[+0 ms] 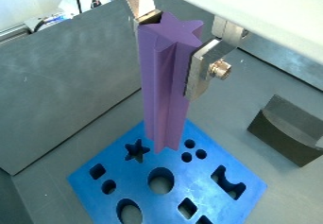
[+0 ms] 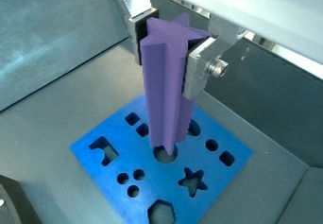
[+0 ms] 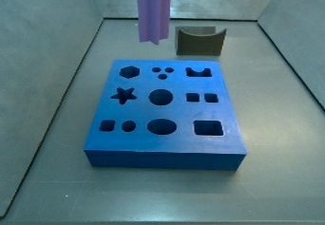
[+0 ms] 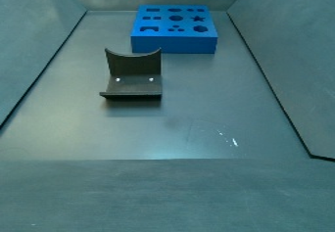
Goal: Insert the star object.
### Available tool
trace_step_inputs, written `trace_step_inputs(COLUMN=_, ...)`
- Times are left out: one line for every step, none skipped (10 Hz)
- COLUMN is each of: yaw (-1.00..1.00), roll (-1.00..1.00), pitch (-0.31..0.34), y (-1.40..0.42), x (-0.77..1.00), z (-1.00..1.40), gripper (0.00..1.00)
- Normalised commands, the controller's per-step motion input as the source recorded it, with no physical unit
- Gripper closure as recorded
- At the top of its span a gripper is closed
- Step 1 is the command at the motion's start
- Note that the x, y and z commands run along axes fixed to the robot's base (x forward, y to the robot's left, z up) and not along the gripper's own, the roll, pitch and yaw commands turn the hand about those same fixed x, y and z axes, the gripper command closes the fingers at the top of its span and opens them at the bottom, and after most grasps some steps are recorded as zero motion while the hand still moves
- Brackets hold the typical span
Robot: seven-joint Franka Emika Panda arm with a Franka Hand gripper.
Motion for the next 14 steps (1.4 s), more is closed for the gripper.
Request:
trace_step_inputs(yaw=-0.43, roll=-0.11, pitch=-0.177, y=0.09, x=-0.34, z=-0.55, gripper=1.00)
trace_step_inputs(yaw=-0.65, roll=-0.11, pitch=-0.171, y=0.17, x=-0.57, z=-0.73, gripper=1.00)
trace_step_inputs(yaw=-0.66, roll=-0.11, pitch=-0.131, y=0.18, x=-0.63, z=-0.82, gripper=1.00)
trace_step_inputs(yaw=-0.65, roll=-0.15, pitch=-0.107, y=0.14, x=-0.68, z=-0.85, gripper=1.00)
trace_step_inputs(yaw=-0.60, roll=-0.25, pitch=-0.164, y=0.00, x=-0.59, z=-0.63, gripper=1.00)
trace_step_inputs(yaw=-0.26, roll=-0.06, pitch=-0.237, y=-0.37, x=-0.23, z=-0.61, gripper=1.00)
trace_step_inputs(yaw=-0.05, roll=0.11, pitch=-0.100, y=-0.45, x=0.00, z=-0.33, gripper=1.00)
trace_step_inputs(yaw=-0.07, roll=0.12, pitch=0.000, y=-0.25, x=0.08, z=-0.22, gripper=1.00)
trace_step_inputs(yaw=-0.06, roll=0.09, pitch=0.000, y=-0.10, x=0.03, z=-0.24, gripper=1.00)
trace_step_inputs(yaw=0.00, roll=0.11, pitch=0.000, y=0.00, x=-0.02, z=-0.31, gripper=1.00)
trace_step_inputs(yaw=0.00, roll=0.09, pitch=0.000, y=0.00, x=-0.03, z=-0.37, gripper=1.00)
trace_step_inputs(yaw=0.00, roll=0.12, pitch=0.006, y=0.00, x=0.00, z=-0.37, gripper=1.00)
trace_step_inputs(yaw=0.00, roll=0.13, pitch=0.030, y=0.04, x=0.00, z=-0.42, gripper=1.00)
trace_step_inputs(yaw=-0.04, roll=0.13, pitch=0.043, y=0.01, x=0.17, z=-0.51, gripper=1.00)
